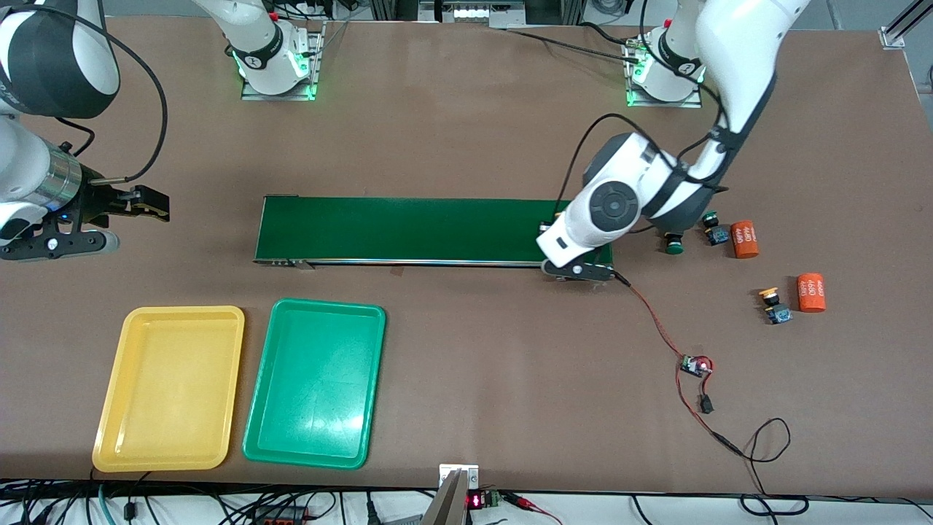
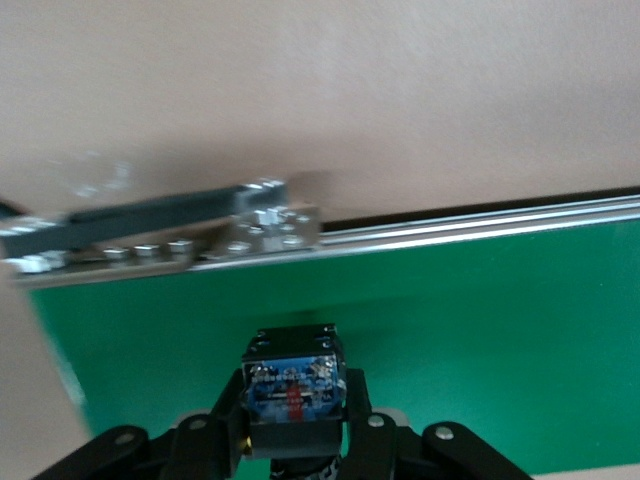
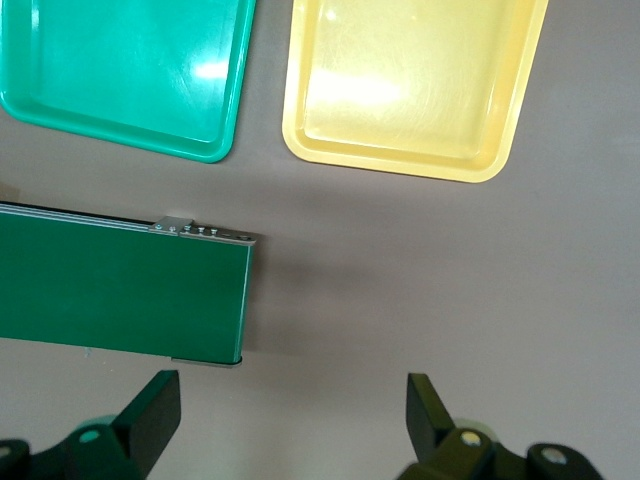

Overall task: Sort buttons by color to trays
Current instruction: 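Lower the button onto the green belt and open the left gripper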

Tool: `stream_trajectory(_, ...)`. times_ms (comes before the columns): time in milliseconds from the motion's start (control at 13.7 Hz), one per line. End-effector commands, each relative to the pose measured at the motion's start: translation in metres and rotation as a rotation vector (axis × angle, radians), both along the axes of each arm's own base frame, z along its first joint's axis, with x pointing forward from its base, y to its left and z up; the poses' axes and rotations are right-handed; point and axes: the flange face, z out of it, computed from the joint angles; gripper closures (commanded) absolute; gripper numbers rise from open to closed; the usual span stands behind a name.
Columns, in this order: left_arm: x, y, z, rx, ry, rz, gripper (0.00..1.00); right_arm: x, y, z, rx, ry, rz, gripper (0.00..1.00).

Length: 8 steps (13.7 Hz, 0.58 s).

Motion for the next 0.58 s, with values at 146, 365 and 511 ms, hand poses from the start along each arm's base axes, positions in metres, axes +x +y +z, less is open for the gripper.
stream_trajectory(146,0.013,0.008,0.029,0.033,-0.032,0.02,0.0,-0.002,-0.002,-0.004,-0.016,0.004,-0.005,0.0)
stream_trajectory(365,0.062,0.059,0.088,0.046,-0.032,0.089,0.0,-0.006,0.033,-0.005,-0.012,-0.008,-0.042,0.0)
stream_trajectory(511,0.095,0.121,0.088,0.081,-0.041,0.15,0.0,-0.009,0.086,-0.006,-0.002,-0.046,-0.096,0.0)
